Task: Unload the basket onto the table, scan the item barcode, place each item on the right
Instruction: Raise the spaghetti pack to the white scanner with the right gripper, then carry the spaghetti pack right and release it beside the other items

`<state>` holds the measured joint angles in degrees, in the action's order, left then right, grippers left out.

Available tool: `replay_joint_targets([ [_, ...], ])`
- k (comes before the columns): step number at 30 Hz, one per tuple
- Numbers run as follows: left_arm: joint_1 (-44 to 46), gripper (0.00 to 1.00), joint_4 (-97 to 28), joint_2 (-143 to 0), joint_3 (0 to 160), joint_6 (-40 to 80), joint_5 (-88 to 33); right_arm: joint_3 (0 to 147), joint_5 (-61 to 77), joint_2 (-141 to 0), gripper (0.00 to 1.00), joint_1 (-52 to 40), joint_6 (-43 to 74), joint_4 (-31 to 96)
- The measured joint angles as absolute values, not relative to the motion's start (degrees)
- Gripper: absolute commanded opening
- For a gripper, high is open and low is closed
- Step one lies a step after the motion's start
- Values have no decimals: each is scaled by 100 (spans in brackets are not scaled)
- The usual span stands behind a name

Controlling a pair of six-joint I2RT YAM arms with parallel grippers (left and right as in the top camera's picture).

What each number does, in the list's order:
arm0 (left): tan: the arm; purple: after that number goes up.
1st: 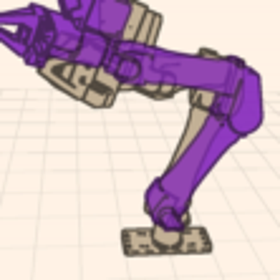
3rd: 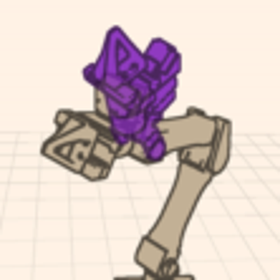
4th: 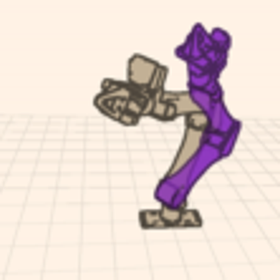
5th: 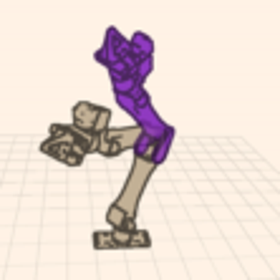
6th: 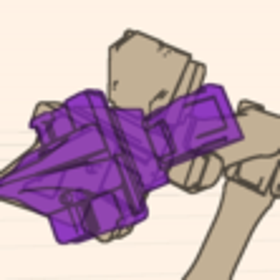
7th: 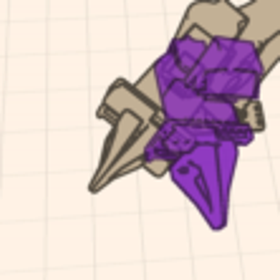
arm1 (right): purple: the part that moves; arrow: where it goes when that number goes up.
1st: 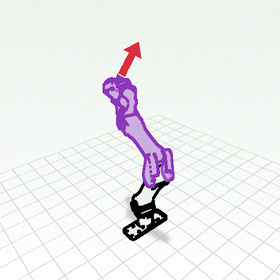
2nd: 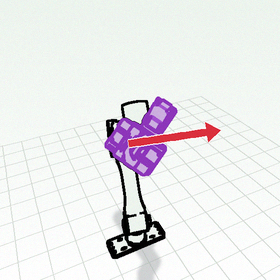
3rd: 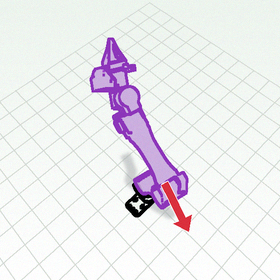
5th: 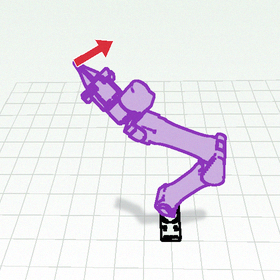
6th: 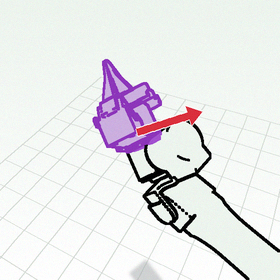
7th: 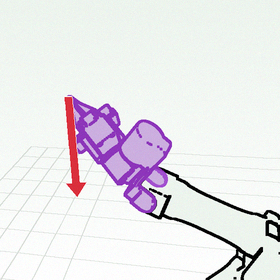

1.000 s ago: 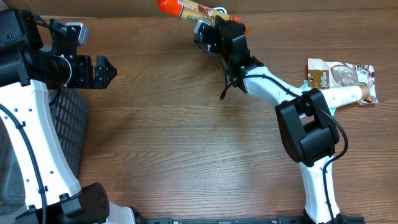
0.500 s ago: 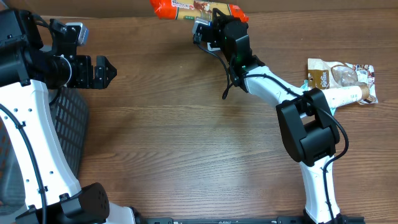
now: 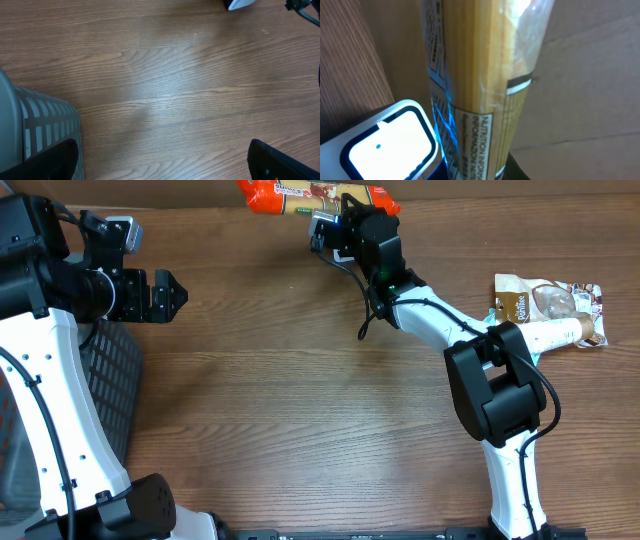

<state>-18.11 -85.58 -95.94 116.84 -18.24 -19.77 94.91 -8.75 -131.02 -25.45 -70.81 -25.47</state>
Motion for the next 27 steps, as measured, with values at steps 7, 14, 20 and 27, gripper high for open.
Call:
replay_joint_targets([
  [7,-1811,100,-8558,-9594,11684,-1824,-1977,9487,-742,-12722,4,-2587,-6029,-834],
  [14,-1811,99,-8558,-9594,11684,-1824,-1977,9480,-222,-11087,4,-2561,-4121,1570],
  [20,-1811,100,-8558,-9594,11684,-1824,-1977,9596,976,-9190,4,-1997,-2261,4032],
  [27,-1811,99,-8558,-9594,11684,-1824,-1977,9596,1308,-8814,4,-556,-790,6923],
])
